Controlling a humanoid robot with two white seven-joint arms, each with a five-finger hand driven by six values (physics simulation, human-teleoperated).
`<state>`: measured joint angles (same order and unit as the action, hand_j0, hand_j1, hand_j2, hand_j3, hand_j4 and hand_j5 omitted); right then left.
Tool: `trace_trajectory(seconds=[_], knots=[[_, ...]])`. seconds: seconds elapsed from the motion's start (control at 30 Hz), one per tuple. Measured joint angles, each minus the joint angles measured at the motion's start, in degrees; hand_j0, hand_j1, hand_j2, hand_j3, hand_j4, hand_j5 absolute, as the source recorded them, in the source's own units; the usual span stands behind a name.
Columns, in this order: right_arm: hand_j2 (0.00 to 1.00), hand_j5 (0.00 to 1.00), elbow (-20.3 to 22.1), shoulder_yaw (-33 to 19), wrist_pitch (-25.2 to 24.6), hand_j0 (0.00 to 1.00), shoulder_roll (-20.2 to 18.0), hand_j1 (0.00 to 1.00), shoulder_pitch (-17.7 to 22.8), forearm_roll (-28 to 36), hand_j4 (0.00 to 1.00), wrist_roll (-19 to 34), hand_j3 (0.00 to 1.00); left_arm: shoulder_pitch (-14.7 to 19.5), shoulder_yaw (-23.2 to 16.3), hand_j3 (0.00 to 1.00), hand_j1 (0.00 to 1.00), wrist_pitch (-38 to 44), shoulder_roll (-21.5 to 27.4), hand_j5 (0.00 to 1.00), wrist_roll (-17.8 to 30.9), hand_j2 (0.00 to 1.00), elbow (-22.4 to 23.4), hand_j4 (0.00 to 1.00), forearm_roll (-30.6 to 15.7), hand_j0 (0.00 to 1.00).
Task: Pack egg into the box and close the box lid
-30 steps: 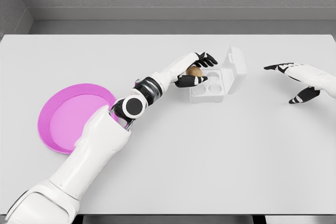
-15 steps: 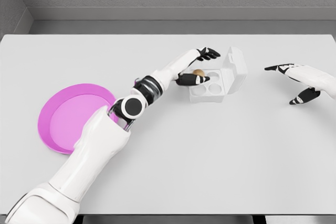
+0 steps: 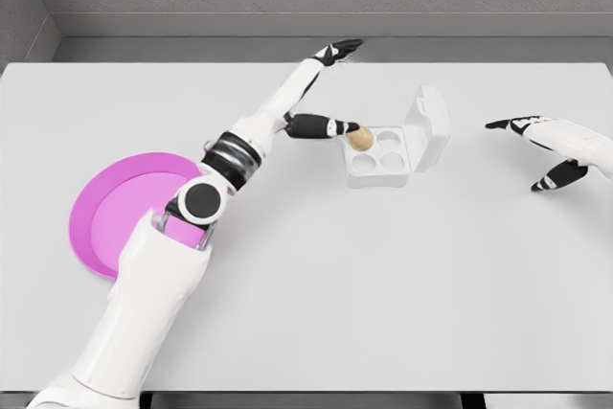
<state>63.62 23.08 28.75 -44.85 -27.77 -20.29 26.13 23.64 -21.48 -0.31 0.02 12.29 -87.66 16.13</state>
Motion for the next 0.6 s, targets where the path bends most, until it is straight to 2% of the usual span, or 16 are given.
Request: trace_trajectory(seconds=[0.07, 0.1, 0.17, 0.27, 0.4, 0.47, 0.53, 0.6], knots=[[1.00, 1.00, -0.06, -0.01, 0.03, 1.00, 0.01, 1.00, 0.00, -0.04, 1.00, 0.00, 1.00, -1.76, 1.48, 1.00, 1.00, -0.08, 1.84, 1.00, 0.00, 1.00, -5.56, 1.00, -1.31, 1.00], [1.00, 1.00, -0.05, -0.01, 0.04, 1.00, 0.01, 1.00, 0.00, -0.07, 1.00, 0.00, 1.00, -2.11, 1.97, 1.00, 1.00, -0.29, 4.31, 1.00, 0.00, 1.00, -8.18, 1.00, -3.33, 1.00], [1.00, 1.00, 0.01, 0.01, 0.09, 1.00, 0.07, 1.00, -0.09, -0.05, 1.00, 0.00, 1.00, -3.25, 2.67, 1.00, 1.00, -2.85, 11.18, 1.00, 0.02, 1.00, -11.71, 1.00, -8.61, 1.00], [1.00, 1.00, 0.16, 0.09, 0.29, 1.00, 0.33, 1.00, -0.26, -0.01, 1.00, 0.00, 1.00, -7.21, 3.67, 1.00, 1.00, -10.33, 23.21, 1.00, 0.07, 1.00, -14.08, 1.00, -16.65, 1.00], [1.00, 1.00, 1.79, 0.18, 0.40, 1.00, 0.55, 1.00, -0.26, -0.13, 1.00, 0.01, 1.00, -10.81, 6.47, 1.00, 1.00, -25.10, 36.65, 1.00, 0.21, 1.00, -15.07, 1.00, -21.16, 1.00], [1.00, 1.00, 2.67, 0.21, 0.42, 1.00, 0.63, 1.00, -0.26, -0.15, 1.00, 0.00, 1.00, -15.02, 8.91, 1.00, 1.00, -29.79, 41.79, 1.00, 0.30, 1.00, -14.76, 1.00, -21.91, 1.00], [1.00, 1.00, 3.80, 0.23, 0.44, 1.00, 0.67, 1.00, -0.26, -0.15, 1.00, 0.02, 1.00, -16.70, 11.38, 1.00, 1.00, -32.20, 44.90, 1.00, 0.39, 1.00, -12.64, 1.00, -22.37, 1.00], [1.00, 1.00, 4.59, 0.23, 0.48, 1.00, 0.73, 1.00, -0.26, -0.14, 1.00, 0.03, 1.00, -18.46, 12.82, 1.00, 1.00, -33.44, 46.27, 1.00, 0.48, 1.00, -8.03, 1.00, -22.59, 1.00]])
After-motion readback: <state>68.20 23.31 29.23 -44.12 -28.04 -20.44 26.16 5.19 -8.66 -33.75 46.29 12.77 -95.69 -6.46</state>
